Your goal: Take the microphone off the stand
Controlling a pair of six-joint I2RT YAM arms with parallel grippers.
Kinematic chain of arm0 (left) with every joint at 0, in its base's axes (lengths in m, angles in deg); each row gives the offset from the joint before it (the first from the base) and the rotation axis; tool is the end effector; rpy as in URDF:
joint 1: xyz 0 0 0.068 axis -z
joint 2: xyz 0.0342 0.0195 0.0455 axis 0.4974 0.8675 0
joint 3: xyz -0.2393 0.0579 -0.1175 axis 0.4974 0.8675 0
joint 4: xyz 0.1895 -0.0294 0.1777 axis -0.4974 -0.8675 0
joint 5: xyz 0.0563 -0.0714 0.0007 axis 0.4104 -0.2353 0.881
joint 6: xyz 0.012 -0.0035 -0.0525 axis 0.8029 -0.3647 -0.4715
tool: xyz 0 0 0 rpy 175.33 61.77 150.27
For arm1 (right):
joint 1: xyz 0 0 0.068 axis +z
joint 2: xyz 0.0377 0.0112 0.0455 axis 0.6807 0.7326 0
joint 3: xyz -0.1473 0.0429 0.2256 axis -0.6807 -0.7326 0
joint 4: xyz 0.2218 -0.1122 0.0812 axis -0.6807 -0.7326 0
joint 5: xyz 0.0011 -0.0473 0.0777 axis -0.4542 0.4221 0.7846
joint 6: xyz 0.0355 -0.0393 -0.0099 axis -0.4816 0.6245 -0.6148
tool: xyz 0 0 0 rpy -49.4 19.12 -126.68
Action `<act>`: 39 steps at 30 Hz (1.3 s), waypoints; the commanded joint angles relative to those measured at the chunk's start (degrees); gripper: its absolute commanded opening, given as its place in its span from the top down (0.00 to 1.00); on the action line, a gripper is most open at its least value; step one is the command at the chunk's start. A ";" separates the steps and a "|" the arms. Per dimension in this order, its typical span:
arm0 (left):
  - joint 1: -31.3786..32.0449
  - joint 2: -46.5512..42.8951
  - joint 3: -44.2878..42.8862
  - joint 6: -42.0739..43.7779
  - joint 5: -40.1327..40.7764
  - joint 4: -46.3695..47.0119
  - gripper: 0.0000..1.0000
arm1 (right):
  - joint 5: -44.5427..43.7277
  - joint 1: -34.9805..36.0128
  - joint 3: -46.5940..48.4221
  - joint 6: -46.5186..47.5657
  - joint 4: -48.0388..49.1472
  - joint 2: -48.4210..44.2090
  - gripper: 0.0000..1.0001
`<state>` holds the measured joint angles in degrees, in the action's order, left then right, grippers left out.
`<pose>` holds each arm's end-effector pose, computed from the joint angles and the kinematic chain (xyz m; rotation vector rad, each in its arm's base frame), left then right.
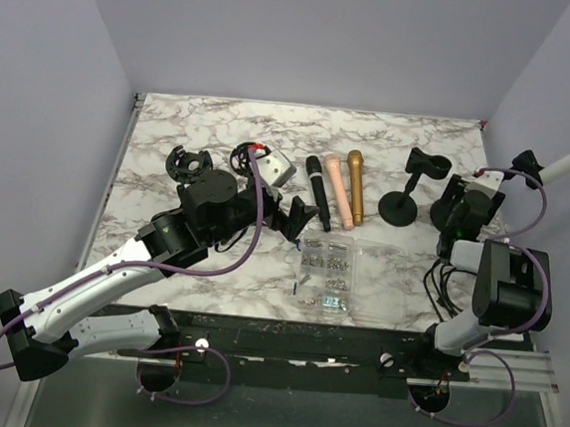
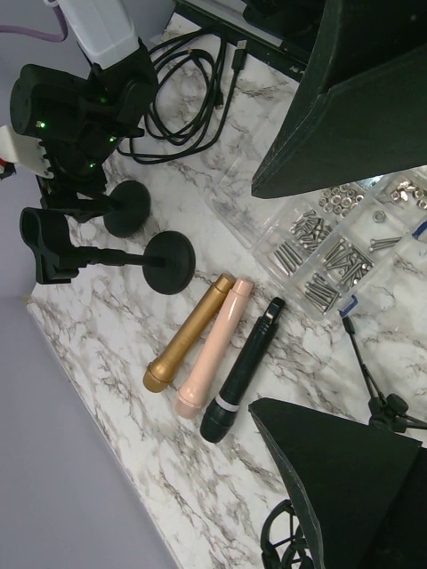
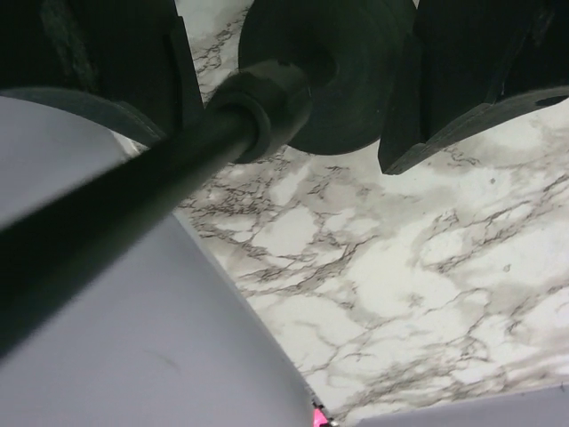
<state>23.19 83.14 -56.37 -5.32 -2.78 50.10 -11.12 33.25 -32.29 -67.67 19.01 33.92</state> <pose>0.1358 -0.1784 0.4028 0.6660 1.5753 -0.7398 0.3030 -0.0631 0.1748 0.3308 1.7067 -0.4502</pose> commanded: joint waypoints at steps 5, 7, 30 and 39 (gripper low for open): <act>0.38 -0.33 -0.05 0.18 -0.57 -0.06 0.02 | -4.18 0.02 -0.27 -2.54 -4.45 -4.72 0.00; 0.42 -0.50 -0.10 0.26 -0.47 -0.06 0.02 | -2.31 -0.02 -0.36 -2.10 -4.15 -4.71 0.00; 0.86 -0.45 -0.07 0.37 -0.48 -0.28 0.02 | -2.73 0.06 -4.17 -6.28 -9.74 -18.70 0.00; 3.86 -1.73 -0.06 1.69 1.20 -0.53 0.02 | -6.40 -0.02 1.25 -8.99 -26.02 -34.16 0.00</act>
<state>25.11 83.16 -56.37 -5.25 -2.78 49.79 -13.91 33.31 -35.35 -74.57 2.83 3.52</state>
